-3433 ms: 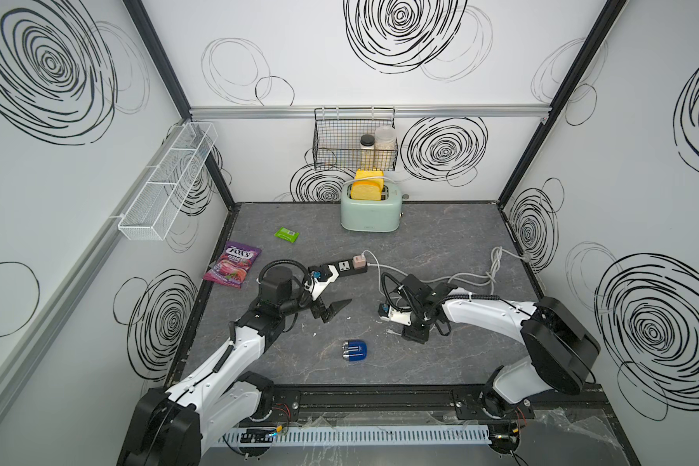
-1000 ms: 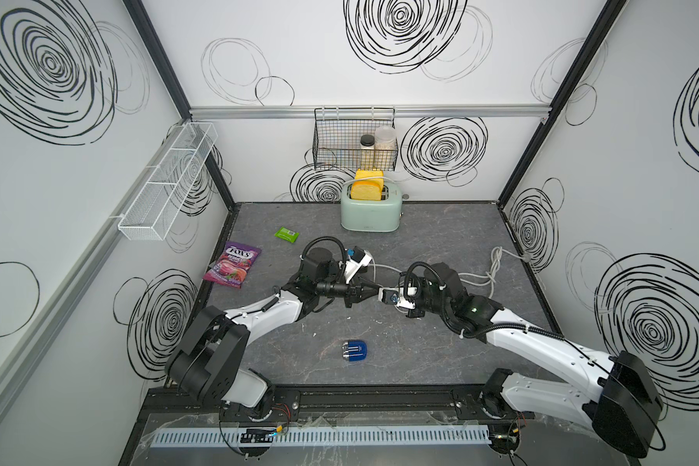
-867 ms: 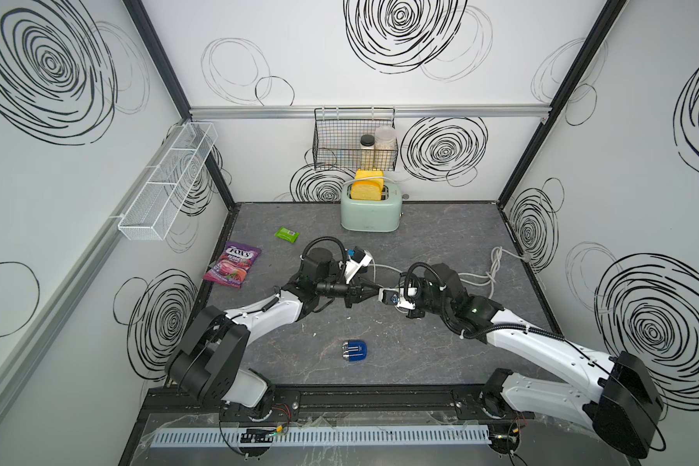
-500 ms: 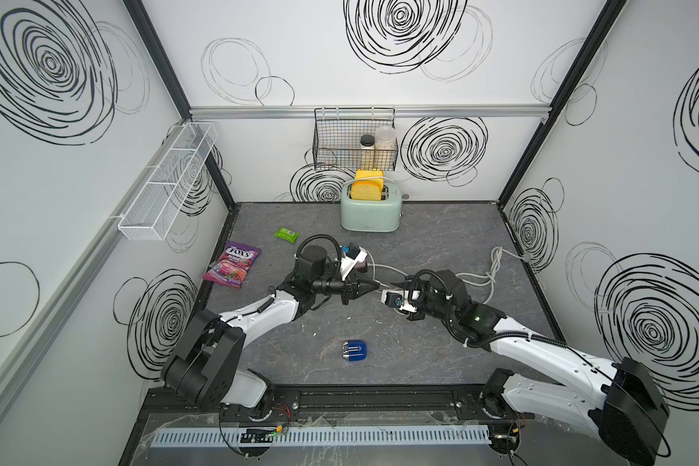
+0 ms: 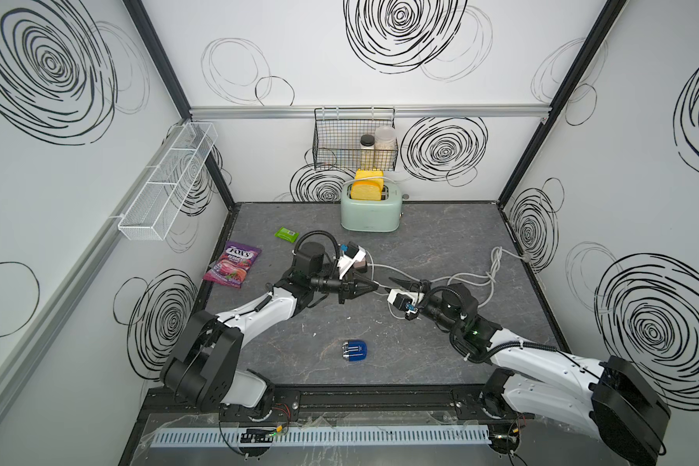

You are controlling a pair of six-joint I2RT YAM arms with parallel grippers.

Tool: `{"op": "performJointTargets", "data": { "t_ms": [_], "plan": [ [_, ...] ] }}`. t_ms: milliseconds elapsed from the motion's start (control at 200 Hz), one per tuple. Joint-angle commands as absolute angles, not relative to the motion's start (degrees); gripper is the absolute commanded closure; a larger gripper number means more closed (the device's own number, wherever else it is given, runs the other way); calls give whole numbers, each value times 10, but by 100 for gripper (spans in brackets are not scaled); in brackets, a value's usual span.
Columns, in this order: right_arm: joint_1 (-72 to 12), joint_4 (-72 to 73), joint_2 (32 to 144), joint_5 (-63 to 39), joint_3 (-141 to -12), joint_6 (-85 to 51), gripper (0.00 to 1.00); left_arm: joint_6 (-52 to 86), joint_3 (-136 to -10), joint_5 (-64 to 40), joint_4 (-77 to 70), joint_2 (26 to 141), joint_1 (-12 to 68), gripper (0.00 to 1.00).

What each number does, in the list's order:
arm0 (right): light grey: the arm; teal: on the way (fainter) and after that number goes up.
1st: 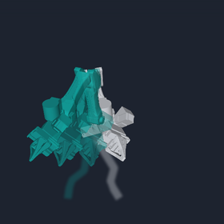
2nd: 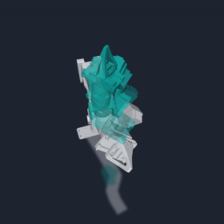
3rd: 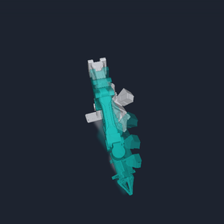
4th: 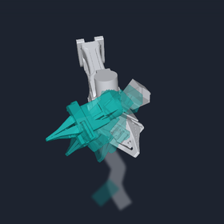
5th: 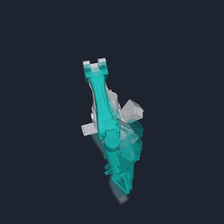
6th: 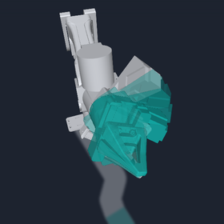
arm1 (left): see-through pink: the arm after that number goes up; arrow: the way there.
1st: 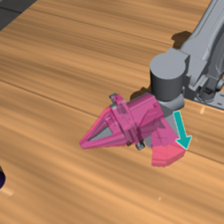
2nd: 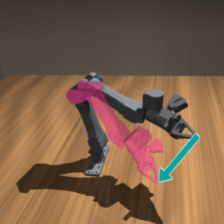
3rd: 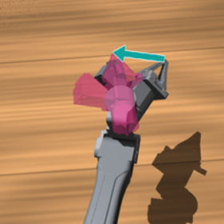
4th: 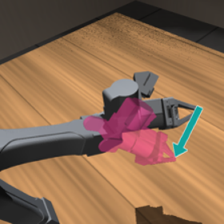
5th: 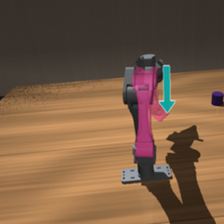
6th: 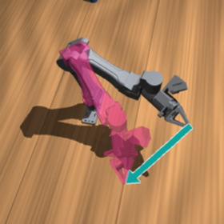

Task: Charge the electric shaver
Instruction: Pick up the charging cable from the center of the board.

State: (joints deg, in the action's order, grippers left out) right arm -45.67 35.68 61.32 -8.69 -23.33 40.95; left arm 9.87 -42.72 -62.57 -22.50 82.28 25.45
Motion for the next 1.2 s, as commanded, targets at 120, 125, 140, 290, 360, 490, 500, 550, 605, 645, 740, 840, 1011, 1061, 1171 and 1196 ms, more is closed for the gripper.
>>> {"op": "performJointTargets", "data": {
  "t_ms": [120, 125, 140, 290, 360, 490, 500, 550, 605, 645, 740, 840, 1011, 1061, 1171, 1196],
  "plan": [
    [-472, 415, 641, -104, -250, 409, 76, 101, -441, -669, -241, 816, 251, 100],
    [-472, 416, 641, -104, -250, 408, 76, 101, -442, -670, -241, 817, 251, 100],
    [-473, 418, 641, -103, -249, 409, 77, 101, -442, -671, -240, 818, 251, 100],
    [-477, 428, 644, -100, -249, 405, 85, 104, -441, -678, -241, 826, 254, 100],
    [-479, 427, 651, -101, -252, 406, 92, 108, -441, -680, -243, 829, 255, 100],
    [-482, 433, 655, -98, -251, 406, 100, 110, -442, -674, -240, 831, 255, 100],
    [-482, 433, 654, -99, -251, 406, 100, 109, -442, -674, -240, 831, 254, 100],
    [-482, 430, 652, -97, -251, 406, 100, 111, -441, -667, -239, 830, 254, 100],
    [-482, 421, 647, -94, -251, 406, 100, 114, -442, -643, -239, 827, 251, 91],
    [-482, 414, 643, -91, -250, 406, 100, 121, -441, -629, -245, 825, 247, 76],
    [-481, 389, 636, -88, -250, 412, 100, 140, -428, -603, -277, 814, 233, 30],
    [-480, 377, 635, -85, -250, 410, 100, 157, -418, -610, -309, 808, 226, 25],
    [-481, 380, 636, -86, -251, 401, 100, 159, -415, -627, -311, 812, 235, 29],
    [-481, 379, 638, -86, -253, 401, 100, 157, -415, -631, -309, 813, 238, 33],
    [-481, 376, 641, -82, -258, 401, 100, 149, -417, -637, -298, 815, 243, 47],
    [-481, 377, 643, -80, -257, 401, 100, 147, -417, -639, -295, 815, 243, 49]
  ]
}}
